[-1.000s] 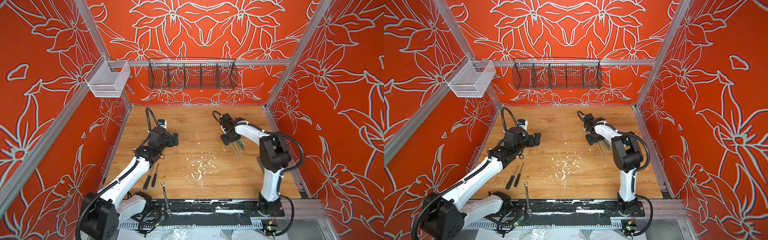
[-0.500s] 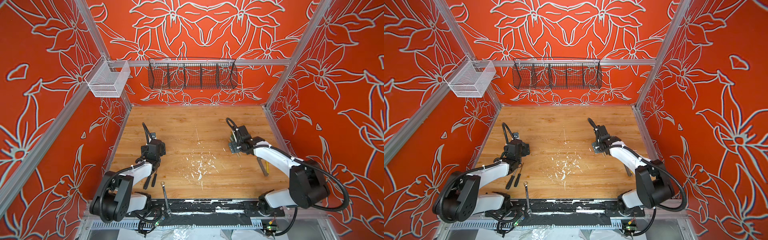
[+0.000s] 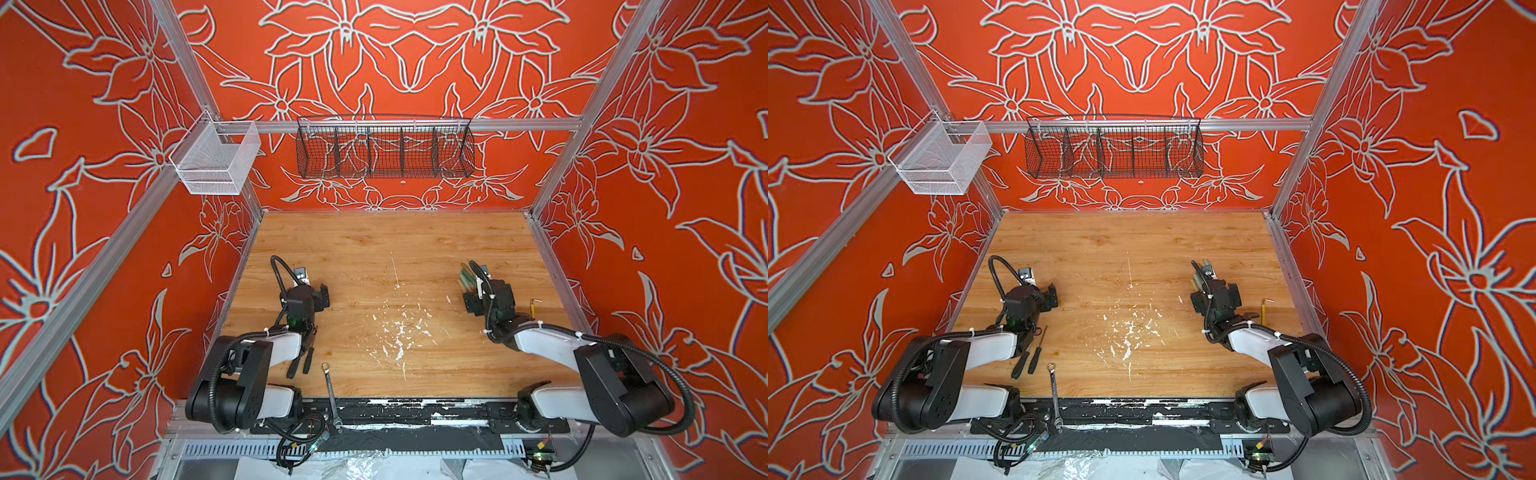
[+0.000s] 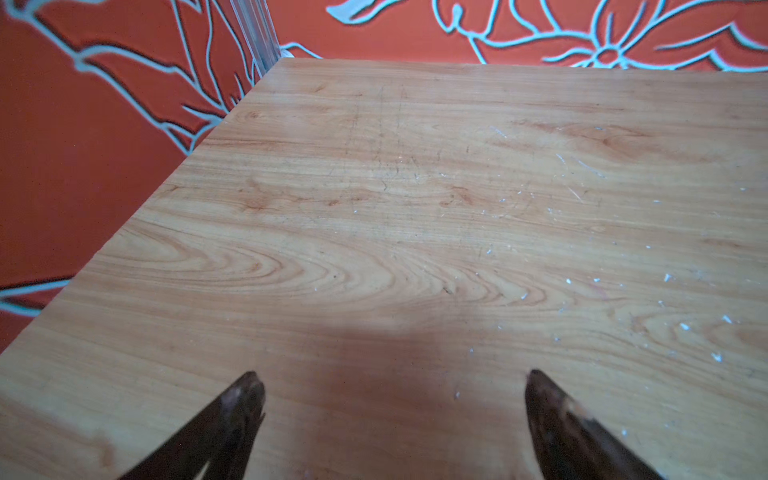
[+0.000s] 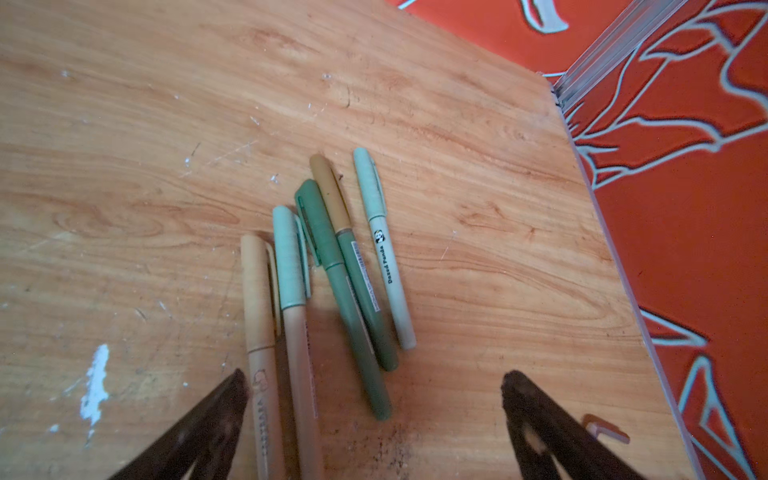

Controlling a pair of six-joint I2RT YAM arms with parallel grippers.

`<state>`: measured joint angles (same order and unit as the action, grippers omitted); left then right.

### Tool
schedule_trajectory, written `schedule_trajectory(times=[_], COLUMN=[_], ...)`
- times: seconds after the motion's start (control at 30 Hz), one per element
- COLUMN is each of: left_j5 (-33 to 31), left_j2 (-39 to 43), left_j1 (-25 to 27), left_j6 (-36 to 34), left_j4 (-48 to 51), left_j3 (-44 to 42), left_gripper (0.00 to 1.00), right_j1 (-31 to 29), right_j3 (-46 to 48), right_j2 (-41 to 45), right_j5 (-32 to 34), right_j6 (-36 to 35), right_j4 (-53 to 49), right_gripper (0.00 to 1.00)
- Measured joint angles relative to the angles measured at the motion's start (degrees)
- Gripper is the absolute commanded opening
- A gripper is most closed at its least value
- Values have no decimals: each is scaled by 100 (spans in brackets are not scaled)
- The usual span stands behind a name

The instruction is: Insert the pens into the pen caps

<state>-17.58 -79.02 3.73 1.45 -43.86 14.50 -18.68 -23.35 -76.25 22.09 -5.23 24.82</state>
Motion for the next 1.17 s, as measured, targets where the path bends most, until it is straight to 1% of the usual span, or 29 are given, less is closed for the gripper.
schedule_trajectory(times=[0.13,0.27,0.37,0.47,0.53,0.57,0.67,0.73,0.8,1.17], left_j5=[79,125,177,201,214,221,229,229,229,229], left_j2=[-24,-37,-39,-39,-39,-39,-39,-39,-39,-39], left_j1=[-4,-4,-4,-4,-4,-4,-4,-4,-4,-4], left_j6=[0,-13,-17,-17,-20,-20,-20,-20,-20,-17], left_j4=[79,-118,-127,-127,-127,-127,-127,-127,-127,-127], left_j3=[46,105,109,109,109,109,109,109,109,109], left_gripper=[97,97,97,97,97,97,97,97,97,97], right_j1=[24,90,260,531,870,1029,1325,1386,1410,1412], right_j3=[98,695,925,925,925,916,807,798,739,702], right_j2=[83,227,-164,-249,-275,-417,-546,-564,-553,-573], right_j5=[7,94,140,-31,-297,-356,-623,-752,-817,-927], right_j6=[-66,-229,-264,-186,-35,31,229,295,374,448], right_j4=[568,1585,2282,2345,2557,2769,2540,2583,2433,2428], right_gripper=[98,98,98,98,98,98,97,97,97,97])
